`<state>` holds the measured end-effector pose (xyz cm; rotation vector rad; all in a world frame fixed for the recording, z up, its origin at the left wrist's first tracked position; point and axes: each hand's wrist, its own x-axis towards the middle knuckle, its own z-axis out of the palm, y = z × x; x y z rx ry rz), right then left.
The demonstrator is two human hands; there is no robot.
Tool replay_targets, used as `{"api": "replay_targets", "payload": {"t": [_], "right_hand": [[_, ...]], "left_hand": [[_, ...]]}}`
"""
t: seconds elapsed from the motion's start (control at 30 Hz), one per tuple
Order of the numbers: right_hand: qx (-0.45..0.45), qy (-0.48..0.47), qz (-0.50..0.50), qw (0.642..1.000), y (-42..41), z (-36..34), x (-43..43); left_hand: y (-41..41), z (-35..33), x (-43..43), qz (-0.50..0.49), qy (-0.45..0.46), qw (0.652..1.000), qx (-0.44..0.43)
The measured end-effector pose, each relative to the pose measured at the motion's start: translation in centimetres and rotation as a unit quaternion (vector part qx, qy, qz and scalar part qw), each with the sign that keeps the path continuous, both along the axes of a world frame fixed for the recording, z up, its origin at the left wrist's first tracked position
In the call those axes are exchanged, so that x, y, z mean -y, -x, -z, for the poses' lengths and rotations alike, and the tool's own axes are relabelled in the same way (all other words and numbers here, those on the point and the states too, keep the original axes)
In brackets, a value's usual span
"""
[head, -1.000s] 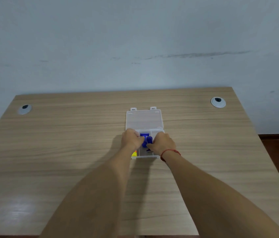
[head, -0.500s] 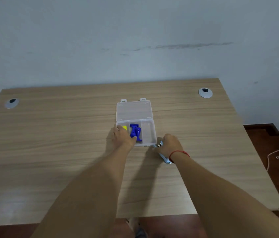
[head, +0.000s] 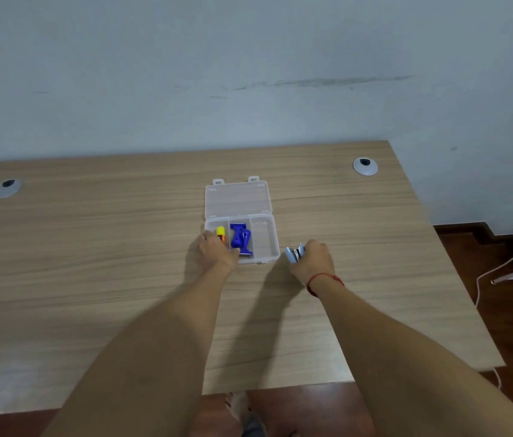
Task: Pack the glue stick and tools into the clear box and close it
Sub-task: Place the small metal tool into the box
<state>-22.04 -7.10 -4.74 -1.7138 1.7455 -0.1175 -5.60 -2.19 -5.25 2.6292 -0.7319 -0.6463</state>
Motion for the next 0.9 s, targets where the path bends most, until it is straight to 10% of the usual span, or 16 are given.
{"api": "replay_targets", "payload": {"t": [0.9], "right_hand": [[0.088, -0.022, -0.021, 0.996, -11.3, 0.9, 7.8]], "left_hand": [[-7.9, 2.3, 6.1, -0.022, 0.138, 0.983, -0.117]]}}
